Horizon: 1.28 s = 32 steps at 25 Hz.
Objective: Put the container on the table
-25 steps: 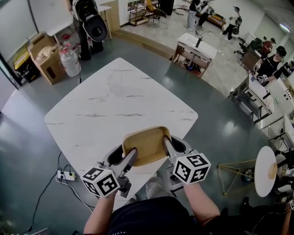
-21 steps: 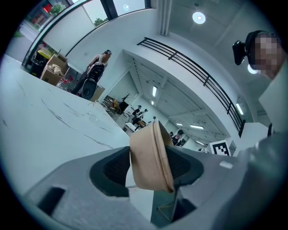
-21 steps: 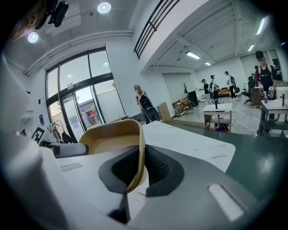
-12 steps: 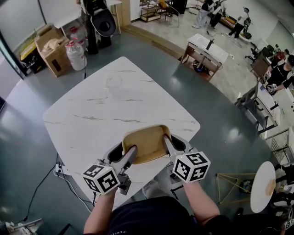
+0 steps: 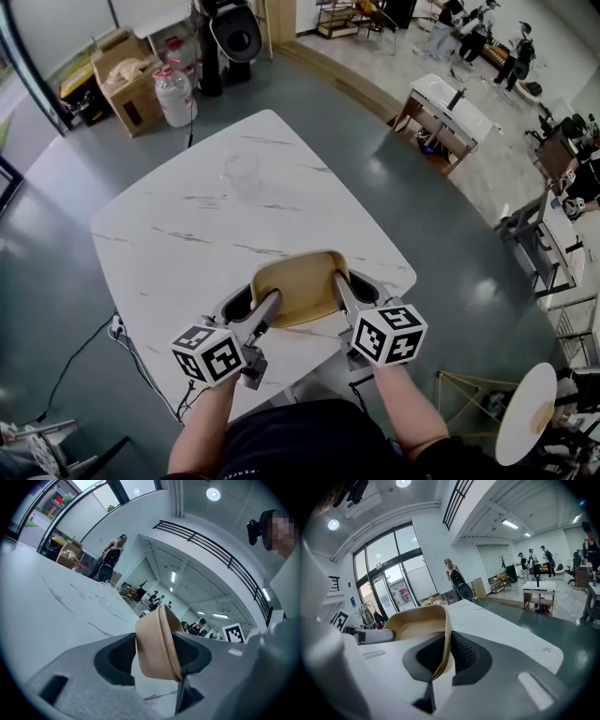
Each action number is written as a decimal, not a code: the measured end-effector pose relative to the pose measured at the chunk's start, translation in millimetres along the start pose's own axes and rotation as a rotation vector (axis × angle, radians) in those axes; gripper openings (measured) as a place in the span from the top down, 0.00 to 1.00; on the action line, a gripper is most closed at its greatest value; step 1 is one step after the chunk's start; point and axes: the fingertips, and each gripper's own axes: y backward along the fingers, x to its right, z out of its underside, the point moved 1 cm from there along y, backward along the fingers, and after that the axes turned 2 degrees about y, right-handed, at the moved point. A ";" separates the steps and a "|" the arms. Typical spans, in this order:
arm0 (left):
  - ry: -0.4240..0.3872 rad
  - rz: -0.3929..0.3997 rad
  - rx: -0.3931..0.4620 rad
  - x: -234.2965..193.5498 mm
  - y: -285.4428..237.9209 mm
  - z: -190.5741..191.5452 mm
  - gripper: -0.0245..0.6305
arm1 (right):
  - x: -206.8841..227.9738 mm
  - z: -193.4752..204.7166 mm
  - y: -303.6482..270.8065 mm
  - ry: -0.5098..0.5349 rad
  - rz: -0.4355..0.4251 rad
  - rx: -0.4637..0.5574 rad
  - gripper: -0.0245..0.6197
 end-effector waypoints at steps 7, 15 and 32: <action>0.013 -0.049 0.004 -19.4 -21.9 -0.5 0.63 | 17.1 -2.8 -28.1 0.010 -0.032 -0.041 0.93; 0.029 -0.078 0.010 -39.1 -38.3 -1.5 0.64 | 30.3 0.0 -54.1 0.021 -0.040 -0.081 0.93; 0.022 -0.156 0.052 -79.1 -55.5 -11.8 0.64 | 59.6 6.2 -99.0 0.021 0.020 -0.159 0.93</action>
